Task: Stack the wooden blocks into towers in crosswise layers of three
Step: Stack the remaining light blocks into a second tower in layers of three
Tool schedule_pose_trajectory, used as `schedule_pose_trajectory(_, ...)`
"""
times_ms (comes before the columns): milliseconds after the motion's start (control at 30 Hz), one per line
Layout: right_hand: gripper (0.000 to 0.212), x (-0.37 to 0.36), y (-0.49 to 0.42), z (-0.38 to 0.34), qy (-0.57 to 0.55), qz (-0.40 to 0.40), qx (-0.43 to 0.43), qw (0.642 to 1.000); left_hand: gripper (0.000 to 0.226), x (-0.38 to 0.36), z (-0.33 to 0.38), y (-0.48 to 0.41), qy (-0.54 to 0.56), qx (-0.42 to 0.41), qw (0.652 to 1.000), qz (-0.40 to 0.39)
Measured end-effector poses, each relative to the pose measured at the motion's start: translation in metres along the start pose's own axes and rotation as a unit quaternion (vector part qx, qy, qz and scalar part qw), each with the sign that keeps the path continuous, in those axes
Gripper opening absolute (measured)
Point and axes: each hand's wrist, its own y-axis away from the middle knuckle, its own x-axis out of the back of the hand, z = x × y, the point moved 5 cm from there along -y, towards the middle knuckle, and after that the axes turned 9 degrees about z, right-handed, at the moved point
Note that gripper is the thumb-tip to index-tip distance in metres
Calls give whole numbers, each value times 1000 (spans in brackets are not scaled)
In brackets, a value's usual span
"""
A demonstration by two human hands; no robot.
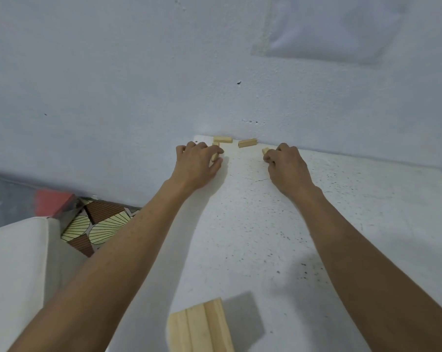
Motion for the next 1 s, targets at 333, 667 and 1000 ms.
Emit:
schedule_pose_trajectory(333, 28, 3, 11, 16, -43, 23, -1, 999, 31, -3, 8, 7, 20, -12, 1000, -13)
schedule_pose_trajectory(667, 13, 10, 25, 22, -96, 10, -7, 995, 29, 0, 16, 12, 37, -27, 999, -14)
schedule_pose_trajectory(1000, 9, 18, 16, 26, -35, 67, -67, 995, 28, 2, 19, 16, 36, -46, 998, -4)
